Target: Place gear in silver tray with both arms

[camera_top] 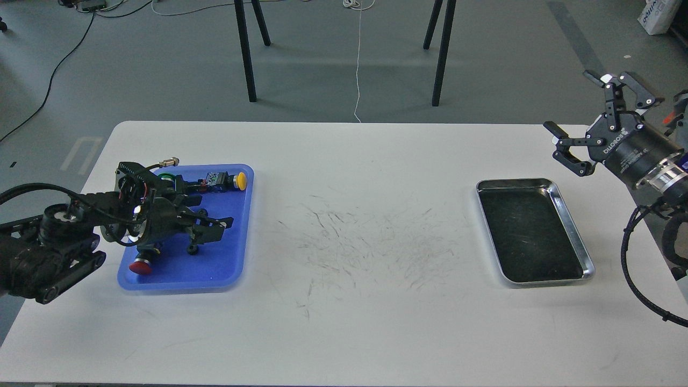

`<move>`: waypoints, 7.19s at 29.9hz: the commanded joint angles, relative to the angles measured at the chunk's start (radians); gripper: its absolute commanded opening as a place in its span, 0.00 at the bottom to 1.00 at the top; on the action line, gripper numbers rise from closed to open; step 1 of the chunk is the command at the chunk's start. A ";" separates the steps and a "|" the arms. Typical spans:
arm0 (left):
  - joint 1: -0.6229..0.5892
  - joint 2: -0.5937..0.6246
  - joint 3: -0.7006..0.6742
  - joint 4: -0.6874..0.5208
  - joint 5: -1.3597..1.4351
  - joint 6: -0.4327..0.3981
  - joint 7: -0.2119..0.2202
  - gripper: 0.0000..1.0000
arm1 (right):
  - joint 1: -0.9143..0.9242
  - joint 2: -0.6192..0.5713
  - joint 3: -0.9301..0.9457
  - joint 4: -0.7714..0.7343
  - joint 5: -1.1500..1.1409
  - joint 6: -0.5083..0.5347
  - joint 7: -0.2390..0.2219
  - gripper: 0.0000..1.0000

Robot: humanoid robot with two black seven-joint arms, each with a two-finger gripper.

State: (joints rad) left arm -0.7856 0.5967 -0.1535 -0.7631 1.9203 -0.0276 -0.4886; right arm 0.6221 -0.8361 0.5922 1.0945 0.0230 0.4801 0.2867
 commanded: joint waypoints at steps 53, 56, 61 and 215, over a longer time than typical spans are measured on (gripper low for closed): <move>-0.072 -0.055 0.133 0.134 0.046 0.055 0.000 0.22 | -0.008 -0.021 0.000 0.005 0.000 -0.003 0.000 0.99; -0.083 -0.054 0.132 0.130 0.042 0.055 0.000 0.22 | -0.008 -0.023 -0.002 0.004 0.000 -0.003 0.000 0.99; -0.107 -0.041 0.132 0.117 0.040 0.055 0.000 0.22 | -0.008 -0.023 -0.002 0.004 0.000 -0.003 -0.001 0.99; -0.626 -0.459 0.045 0.104 -1.178 -0.210 0.000 1.00 | 0.045 -0.012 -0.023 0.240 -1.440 0.009 0.202 0.99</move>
State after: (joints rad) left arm -1.4210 0.1165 -0.0615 -0.6598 0.7657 -0.2334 -0.4886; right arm 0.6668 -0.8385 0.5703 1.2631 -1.1613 0.4892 0.4687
